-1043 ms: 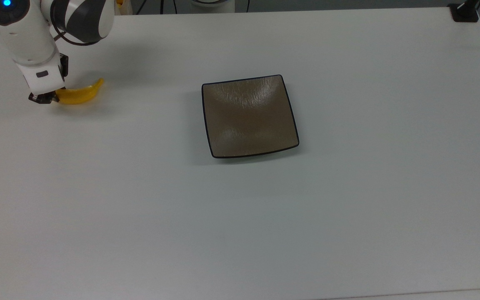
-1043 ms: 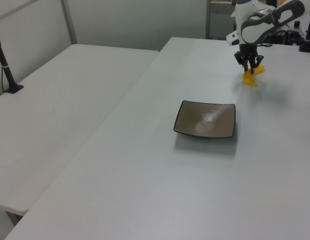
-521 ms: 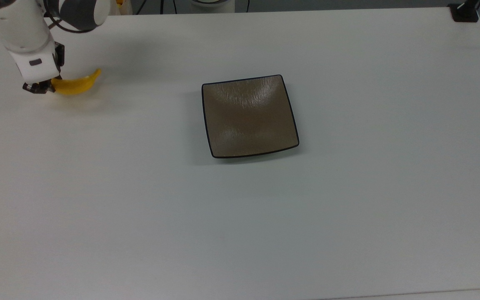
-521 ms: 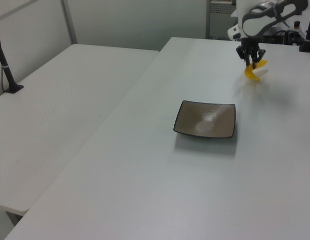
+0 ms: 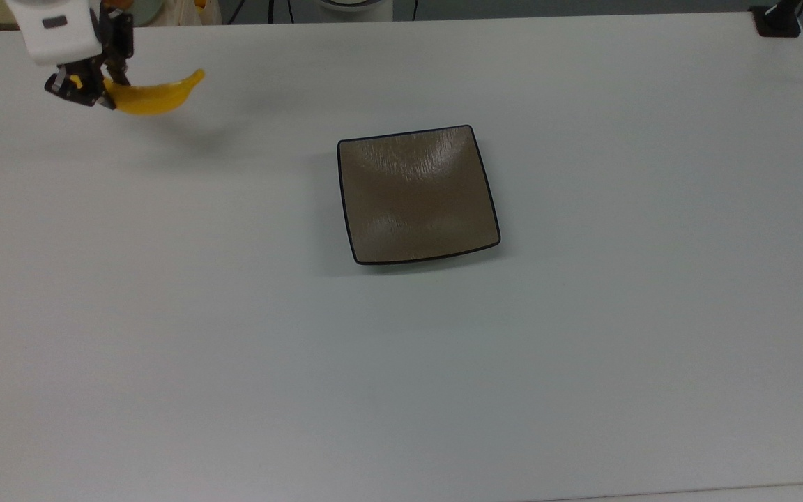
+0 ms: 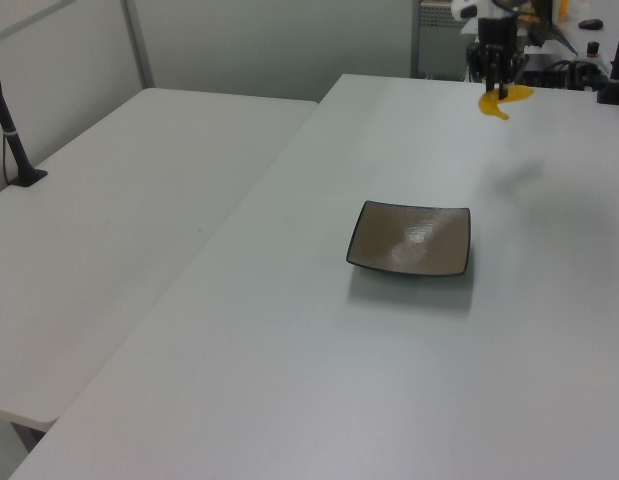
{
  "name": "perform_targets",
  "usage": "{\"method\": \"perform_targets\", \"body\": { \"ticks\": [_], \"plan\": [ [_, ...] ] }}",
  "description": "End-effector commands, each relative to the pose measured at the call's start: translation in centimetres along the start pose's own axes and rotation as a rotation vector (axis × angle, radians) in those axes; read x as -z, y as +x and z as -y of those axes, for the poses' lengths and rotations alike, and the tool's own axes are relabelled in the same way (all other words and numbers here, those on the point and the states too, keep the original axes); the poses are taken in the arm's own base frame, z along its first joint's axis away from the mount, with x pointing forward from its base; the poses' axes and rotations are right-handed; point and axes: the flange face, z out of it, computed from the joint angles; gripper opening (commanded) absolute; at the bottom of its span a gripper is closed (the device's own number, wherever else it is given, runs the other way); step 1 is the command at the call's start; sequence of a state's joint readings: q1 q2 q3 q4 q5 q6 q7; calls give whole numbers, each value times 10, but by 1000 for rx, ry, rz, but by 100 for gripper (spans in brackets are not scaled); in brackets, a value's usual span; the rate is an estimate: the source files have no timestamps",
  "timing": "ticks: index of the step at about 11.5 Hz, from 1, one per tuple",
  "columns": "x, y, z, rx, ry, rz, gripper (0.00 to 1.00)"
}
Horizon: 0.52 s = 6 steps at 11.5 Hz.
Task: Bananas placed on a ceramic plate
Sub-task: 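Lift the banana up off the table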
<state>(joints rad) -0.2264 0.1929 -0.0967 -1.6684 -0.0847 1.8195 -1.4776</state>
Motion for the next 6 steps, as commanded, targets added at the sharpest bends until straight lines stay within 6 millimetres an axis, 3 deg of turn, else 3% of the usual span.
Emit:
{"method": "perform_targets", "body": {
  "ticks": [1,3,6],
  "plan": [
    [49,44,30,-139,-8,-116,0],
    [65,85,43,-232,27,-135,0],
    [59,168,64,-394,65,-116,0]
  ]
}}
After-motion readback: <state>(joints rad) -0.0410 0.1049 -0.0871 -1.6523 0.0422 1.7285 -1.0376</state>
